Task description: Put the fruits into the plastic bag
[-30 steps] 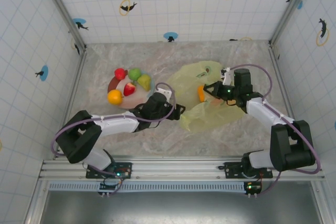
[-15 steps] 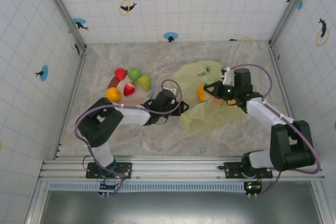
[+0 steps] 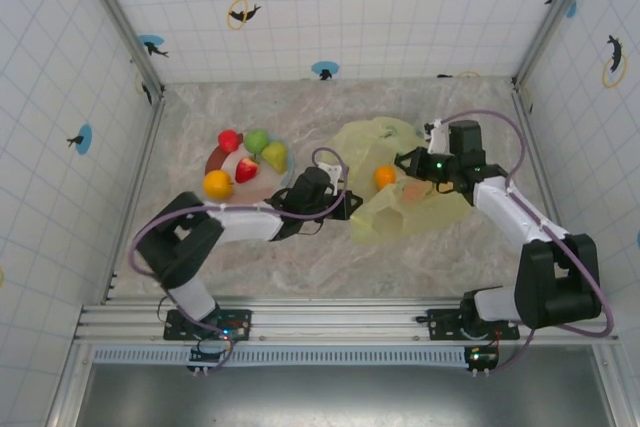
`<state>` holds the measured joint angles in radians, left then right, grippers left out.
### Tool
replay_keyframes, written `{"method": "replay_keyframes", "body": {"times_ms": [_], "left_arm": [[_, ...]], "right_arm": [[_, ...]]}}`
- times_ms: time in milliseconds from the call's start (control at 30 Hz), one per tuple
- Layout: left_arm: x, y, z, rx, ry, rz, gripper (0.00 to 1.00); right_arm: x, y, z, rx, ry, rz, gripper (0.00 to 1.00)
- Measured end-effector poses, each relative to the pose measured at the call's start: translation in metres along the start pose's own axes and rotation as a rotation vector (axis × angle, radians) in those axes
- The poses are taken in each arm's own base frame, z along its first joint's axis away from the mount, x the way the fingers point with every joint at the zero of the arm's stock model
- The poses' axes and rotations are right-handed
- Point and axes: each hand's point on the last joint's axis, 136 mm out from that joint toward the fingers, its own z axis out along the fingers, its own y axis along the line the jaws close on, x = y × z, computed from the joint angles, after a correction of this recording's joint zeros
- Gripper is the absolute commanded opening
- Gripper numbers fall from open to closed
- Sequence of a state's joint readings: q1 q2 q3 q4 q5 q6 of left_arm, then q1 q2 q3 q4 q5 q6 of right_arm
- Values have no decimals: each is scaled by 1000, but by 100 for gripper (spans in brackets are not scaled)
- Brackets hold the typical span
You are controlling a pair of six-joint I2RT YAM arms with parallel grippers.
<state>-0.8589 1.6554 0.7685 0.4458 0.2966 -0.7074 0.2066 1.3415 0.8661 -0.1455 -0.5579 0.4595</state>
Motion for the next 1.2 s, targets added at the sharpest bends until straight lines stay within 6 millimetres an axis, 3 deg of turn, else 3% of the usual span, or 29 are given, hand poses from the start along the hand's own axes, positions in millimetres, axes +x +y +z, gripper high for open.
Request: {"method": "replay_keyframes", "body": {"times_ms": [167, 267, 567, 767, 933, 1067, 1200], "left_arm": [[-19, -55, -42, 166, -66, 61, 0], [-22, -66, -56, 205, -88, 77, 0], [3, -31, -61, 72, -45, 67, 0], [5, -15, -65, -20, -44, 105, 32], [10, -1, -75, -98, -25, 140, 56], [3, 5, -96, -146, -43, 171, 66], [-14, 25, -125, -229, -90, 165, 72]], "right_arm": [[-27, 16, -26, 79, -73, -127, 0], [-34, 19, -38, 120, -110, -173, 0], [-14, 15, -27, 138, -68, -169, 0], [6, 12, -6, 88, -39, -111, 0], [8, 13, 1, 47, -49, -64, 0], [2, 18, 2, 17, -70, -53, 0], [-1, 22, 2, 1, -86, -52, 0]]}}
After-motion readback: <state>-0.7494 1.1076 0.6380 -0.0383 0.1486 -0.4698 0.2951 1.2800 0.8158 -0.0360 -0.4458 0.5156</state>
